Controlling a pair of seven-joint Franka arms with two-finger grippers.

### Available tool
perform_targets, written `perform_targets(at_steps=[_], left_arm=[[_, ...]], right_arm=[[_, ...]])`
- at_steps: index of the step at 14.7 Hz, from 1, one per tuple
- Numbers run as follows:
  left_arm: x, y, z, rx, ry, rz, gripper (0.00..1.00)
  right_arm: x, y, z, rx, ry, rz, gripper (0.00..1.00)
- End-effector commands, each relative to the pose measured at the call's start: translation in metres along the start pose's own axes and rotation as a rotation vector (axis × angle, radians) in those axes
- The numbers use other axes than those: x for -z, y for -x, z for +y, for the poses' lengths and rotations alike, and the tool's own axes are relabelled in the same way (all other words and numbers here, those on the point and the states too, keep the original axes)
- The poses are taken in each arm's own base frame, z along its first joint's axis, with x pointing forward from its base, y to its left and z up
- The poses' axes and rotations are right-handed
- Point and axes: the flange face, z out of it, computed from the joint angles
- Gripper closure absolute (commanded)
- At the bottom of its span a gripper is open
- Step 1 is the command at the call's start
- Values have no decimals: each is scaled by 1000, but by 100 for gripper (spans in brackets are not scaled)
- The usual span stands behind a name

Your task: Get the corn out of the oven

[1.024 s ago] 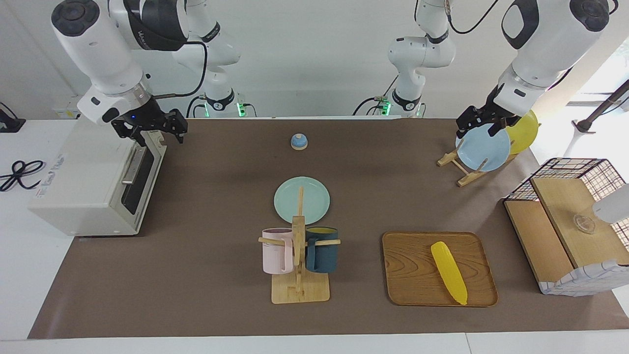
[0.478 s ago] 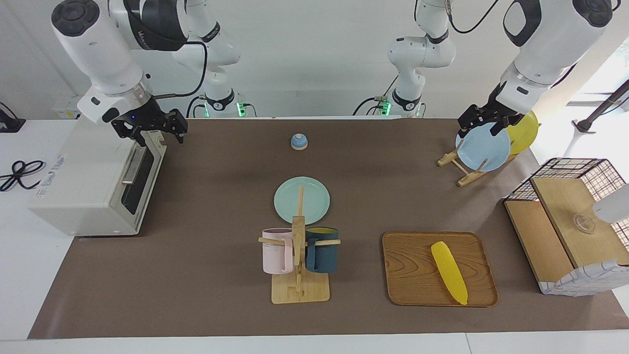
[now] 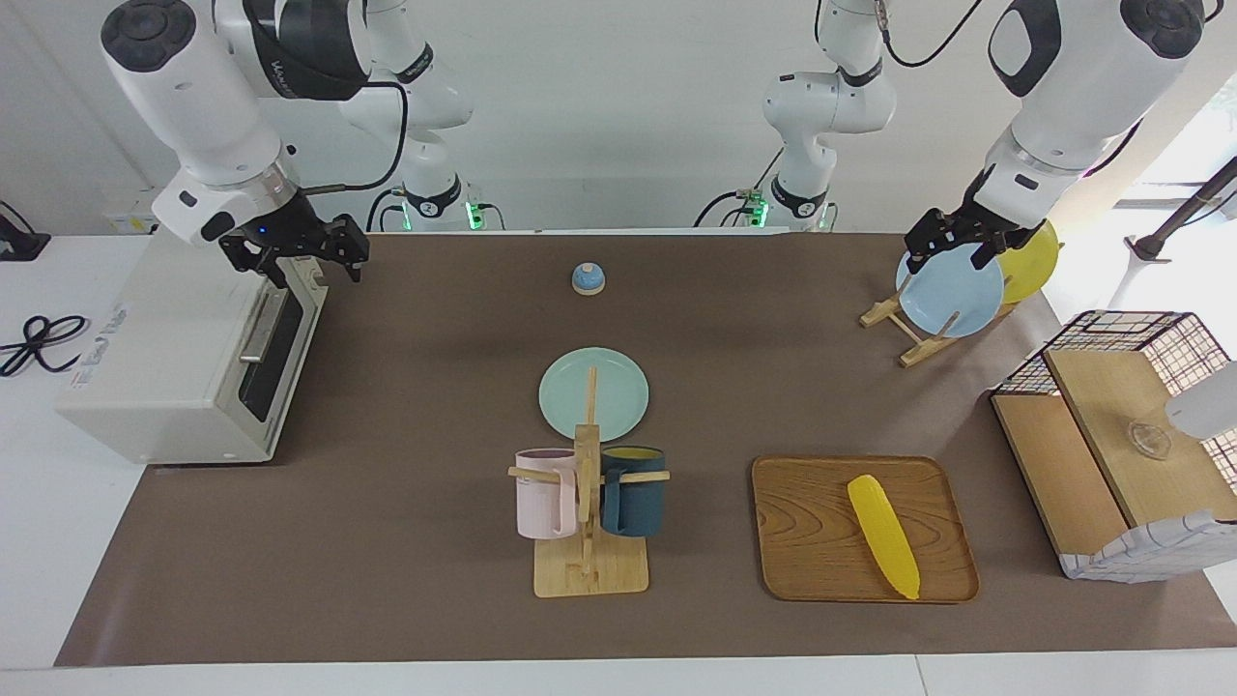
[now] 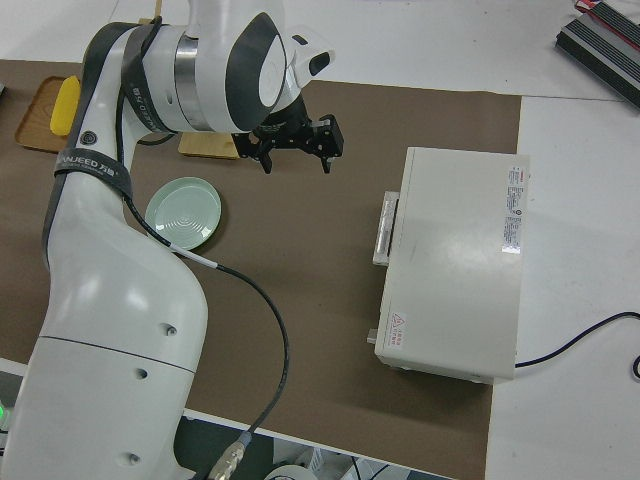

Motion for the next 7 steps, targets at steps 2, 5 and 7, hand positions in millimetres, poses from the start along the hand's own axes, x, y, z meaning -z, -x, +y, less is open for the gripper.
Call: perform_targets(at_steps=[2, 5, 7], left_arm=[[3, -1, 1, -19, -26, 10, 0], [2, -1, 2, -20, -19, 8, 0], [3, -1, 3, -23, -11, 10, 0]], right_arm=[[3, 5, 1, -14, -21, -7, 0], [3, 5, 1, -14, -21, -7, 0], [3, 5, 1, -14, -21, -7, 0]])
